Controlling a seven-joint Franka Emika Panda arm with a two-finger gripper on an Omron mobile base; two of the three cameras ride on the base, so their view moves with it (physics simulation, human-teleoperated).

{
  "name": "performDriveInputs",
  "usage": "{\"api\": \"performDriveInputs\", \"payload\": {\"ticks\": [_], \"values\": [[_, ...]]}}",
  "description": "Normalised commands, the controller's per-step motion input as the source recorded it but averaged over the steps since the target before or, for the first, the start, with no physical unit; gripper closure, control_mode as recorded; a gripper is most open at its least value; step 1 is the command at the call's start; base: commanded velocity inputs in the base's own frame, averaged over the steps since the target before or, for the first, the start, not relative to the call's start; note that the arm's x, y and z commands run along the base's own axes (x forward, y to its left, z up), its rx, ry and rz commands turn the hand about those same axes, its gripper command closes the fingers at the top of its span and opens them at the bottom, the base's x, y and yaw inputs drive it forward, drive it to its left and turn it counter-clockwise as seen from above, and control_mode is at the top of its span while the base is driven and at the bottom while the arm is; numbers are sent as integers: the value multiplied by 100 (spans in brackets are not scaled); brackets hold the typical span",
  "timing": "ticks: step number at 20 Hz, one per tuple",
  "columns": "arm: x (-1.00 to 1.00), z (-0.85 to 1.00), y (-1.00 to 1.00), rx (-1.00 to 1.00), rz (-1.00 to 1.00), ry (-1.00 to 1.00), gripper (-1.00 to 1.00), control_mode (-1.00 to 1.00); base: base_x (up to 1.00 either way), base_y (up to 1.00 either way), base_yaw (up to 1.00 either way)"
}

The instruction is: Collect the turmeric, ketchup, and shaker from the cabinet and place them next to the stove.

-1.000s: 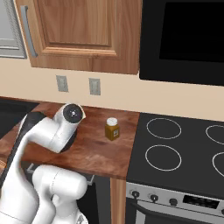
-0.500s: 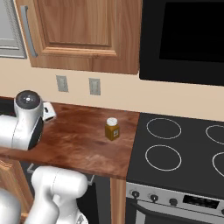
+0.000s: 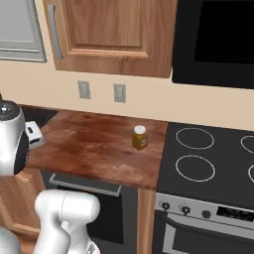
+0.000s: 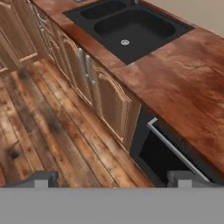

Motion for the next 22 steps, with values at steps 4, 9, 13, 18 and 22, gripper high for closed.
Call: {"api": "performDriveInputs", "payload": {"ticks": [4,9,13,18,22], "values": [[0,0,0,0,0,0,-100,100,-100,96,11],[0,0,0,0,0,0,-100,100,-92,100,14],[0,0,0,0,0,0,-100,100,-69,100,20],[0,0,0,0,0,0,-100,100,-36,100,33],[0,0,0,0,0,0,-100,100,-14,100,42]]}}
